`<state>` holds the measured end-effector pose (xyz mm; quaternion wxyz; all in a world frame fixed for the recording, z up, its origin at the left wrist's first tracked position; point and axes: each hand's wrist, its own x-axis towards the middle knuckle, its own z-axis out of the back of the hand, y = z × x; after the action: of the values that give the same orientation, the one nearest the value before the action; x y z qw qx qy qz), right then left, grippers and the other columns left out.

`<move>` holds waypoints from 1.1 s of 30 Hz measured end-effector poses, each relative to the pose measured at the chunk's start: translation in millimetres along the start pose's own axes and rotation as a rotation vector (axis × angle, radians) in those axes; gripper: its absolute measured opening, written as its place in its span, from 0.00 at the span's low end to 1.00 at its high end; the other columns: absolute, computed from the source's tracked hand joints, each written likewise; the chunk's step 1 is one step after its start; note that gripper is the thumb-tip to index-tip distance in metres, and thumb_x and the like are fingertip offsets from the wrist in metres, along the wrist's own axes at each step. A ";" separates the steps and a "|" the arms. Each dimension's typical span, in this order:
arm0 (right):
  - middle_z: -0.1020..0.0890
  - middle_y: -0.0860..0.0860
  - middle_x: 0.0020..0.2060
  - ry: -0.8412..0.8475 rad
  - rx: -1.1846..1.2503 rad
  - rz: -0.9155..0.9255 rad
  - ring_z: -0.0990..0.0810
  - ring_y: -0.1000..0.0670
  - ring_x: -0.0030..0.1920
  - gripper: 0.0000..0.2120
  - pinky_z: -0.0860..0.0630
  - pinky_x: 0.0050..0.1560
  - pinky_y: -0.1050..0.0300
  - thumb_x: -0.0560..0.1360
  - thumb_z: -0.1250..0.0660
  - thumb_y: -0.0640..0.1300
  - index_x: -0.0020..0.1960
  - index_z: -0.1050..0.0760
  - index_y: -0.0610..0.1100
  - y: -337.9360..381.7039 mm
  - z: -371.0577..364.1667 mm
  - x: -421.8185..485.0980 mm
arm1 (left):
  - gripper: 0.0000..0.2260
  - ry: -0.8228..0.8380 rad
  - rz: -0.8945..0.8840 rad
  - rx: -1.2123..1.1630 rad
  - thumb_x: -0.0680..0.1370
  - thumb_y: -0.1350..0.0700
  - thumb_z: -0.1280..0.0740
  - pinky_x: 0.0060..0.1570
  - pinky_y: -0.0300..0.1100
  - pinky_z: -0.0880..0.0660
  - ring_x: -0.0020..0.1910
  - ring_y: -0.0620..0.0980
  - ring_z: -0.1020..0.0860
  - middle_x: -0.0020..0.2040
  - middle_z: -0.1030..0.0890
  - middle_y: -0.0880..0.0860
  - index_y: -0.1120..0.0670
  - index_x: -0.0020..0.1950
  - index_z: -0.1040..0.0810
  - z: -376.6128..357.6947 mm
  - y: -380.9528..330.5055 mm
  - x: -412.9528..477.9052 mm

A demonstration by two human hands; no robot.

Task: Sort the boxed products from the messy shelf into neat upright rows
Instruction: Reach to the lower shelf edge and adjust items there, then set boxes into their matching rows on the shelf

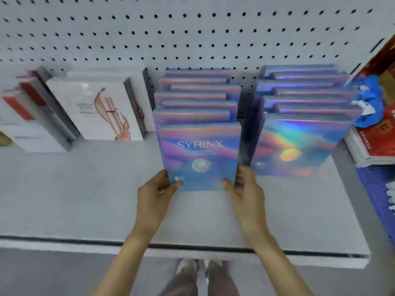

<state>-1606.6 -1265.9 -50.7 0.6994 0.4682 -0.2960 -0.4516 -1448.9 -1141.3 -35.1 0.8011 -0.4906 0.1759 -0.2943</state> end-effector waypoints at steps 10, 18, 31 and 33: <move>0.21 0.63 0.44 -0.032 0.098 0.051 0.20 0.56 0.44 0.19 0.24 0.51 0.59 0.72 0.26 0.39 0.57 0.29 0.52 0.8 -8.4 13.6 | 0.18 -0.312 0.184 0.021 0.68 0.53 0.22 0.41 0.36 0.24 0.42 0.43 0.19 0.45 0.20 0.46 0.49 0.50 0.28 -20.6 3.8 4.4; 0.21 0.57 0.45 0.006 0.085 0.067 0.23 0.67 0.41 0.17 0.31 0.45 0.77 0.74 0.28 0.40 0.57 0.31 0.51 5.0 -5.3 11.1 | 0.25 -0.249 0.122 0.026 0.70 0.49 0.24 0.41 0.25 0.28 0.46 0.41 0.24 0.56 0.26 0.51 0.50 0.62 0.32 -19.8 7.9 5.0; 0.27 0.52 0.59 -0.030 0.077 0.032 0.25 0.57 0.53 0.21 0.27 0.58 0.63 0.74 0.29 0.39 0.64 0.30 0.45 33.7 -30.0 -80.1 | 0.13 -0.312 0.088 -0.276 0.77 0.58 0.31 0.48 0.32 0.25 0.49 0.42 0.19 0.49 0.18 0.43 0.41 0.55 0.26 66.9 33.2 -104.1; 0.25 0.55 0.60 0.071 0.088 0.073 0.25 0.61 0.56 0.19 0.29 0.56 0.71 0.74 0.29 0.41 0.62 0.30 0.51 45.2 -52.2 -110.4 | 0.12 -0.344 0.108 -0.308 0.77 0.60 0.31 0.47 0.33 0.24 0.49 0.43 0.19 0.49 0.18 0.46 0.45 0.56 0.25 94.2 52.5 -138.2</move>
<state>-1592.9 -1138.4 -28.2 0.7040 0.5032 -0.3076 -0.3957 -1485.2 -969.8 -39.6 0.7496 -0.6397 0.1057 -0.1328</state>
